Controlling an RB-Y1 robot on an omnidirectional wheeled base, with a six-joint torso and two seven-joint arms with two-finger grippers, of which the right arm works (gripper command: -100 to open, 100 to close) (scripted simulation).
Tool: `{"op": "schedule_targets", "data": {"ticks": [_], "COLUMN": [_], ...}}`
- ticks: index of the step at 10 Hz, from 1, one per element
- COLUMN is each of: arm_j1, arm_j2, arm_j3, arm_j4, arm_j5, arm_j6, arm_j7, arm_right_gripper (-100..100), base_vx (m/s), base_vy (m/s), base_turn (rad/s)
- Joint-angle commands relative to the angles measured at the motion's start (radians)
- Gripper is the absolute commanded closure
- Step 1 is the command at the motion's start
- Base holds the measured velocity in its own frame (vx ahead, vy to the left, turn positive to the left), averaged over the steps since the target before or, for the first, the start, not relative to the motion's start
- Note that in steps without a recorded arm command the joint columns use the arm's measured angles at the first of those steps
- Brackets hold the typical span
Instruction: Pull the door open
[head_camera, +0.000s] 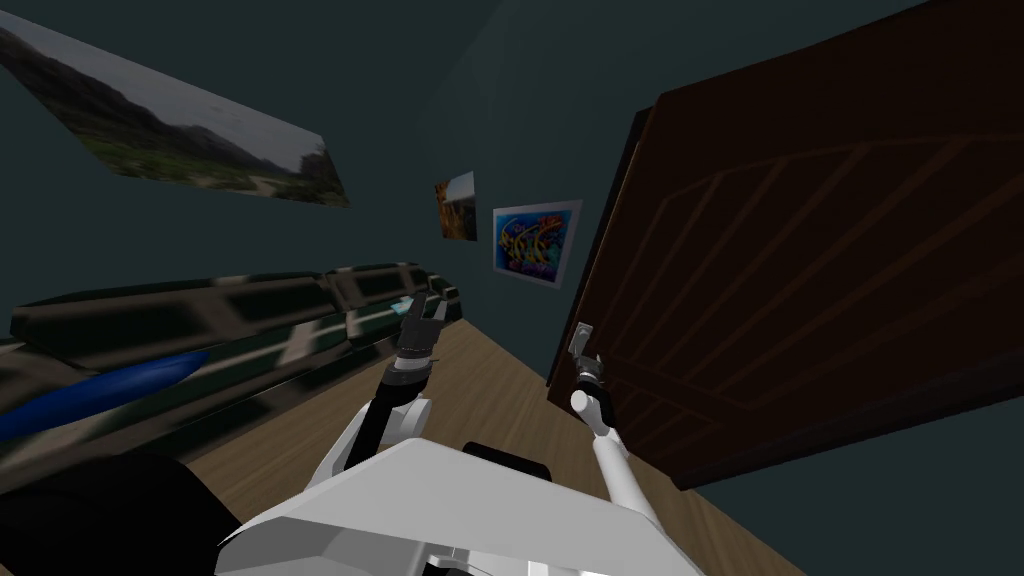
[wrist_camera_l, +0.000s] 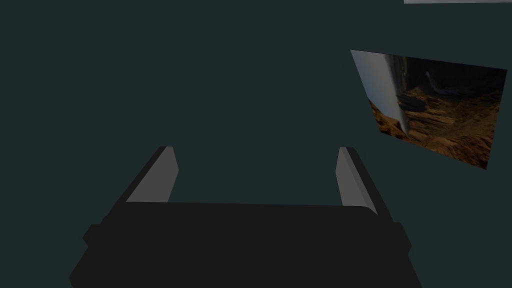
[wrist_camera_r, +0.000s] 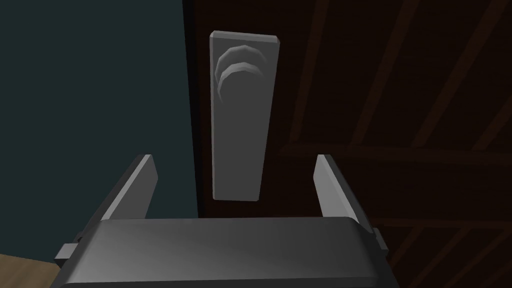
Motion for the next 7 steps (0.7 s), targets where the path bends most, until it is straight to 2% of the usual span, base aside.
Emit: {"op": "schedule_targets", "data": {"ticks": [1, 2, 3, 4, 6, 7], "arm_j1": [0.001, -0.001, 0.010, 0.013, 0.031, 0.035], "arm_j2": [0.010, 0.006, -0.024, -0.035, -0.087, -0.100], "arm_j3": [0.001, 0.000, -0.008, -0.010, -0.024, -0.027], "arm_j4": [-0.008, -0.004, -0.001, 0.001, 0.007, 0.009], "arm_j5": [-0.021, -0.013, -0.019, -0.021, -0.029, -0.031], "arm_j6": [0.003, 0.002, 0.001, 0.001, -0.002, -0.002], "arm_j7": [-0.029, -0.017, -0.046, -0.056, -0.100, -0.112], "arm_right_gripper": [-100, -100, -100, -100, -100, -100], "base_vx": [-0.072, -0.030, 0.105, 0.153, 0.200, 0.167], "base_vy": [-0.032, -0.017, 0.001, 0.018, 0.014, -0.008], "base_turn": [0.012, 0.004, 0.140, 0.121, 0.154, 0.103]}}
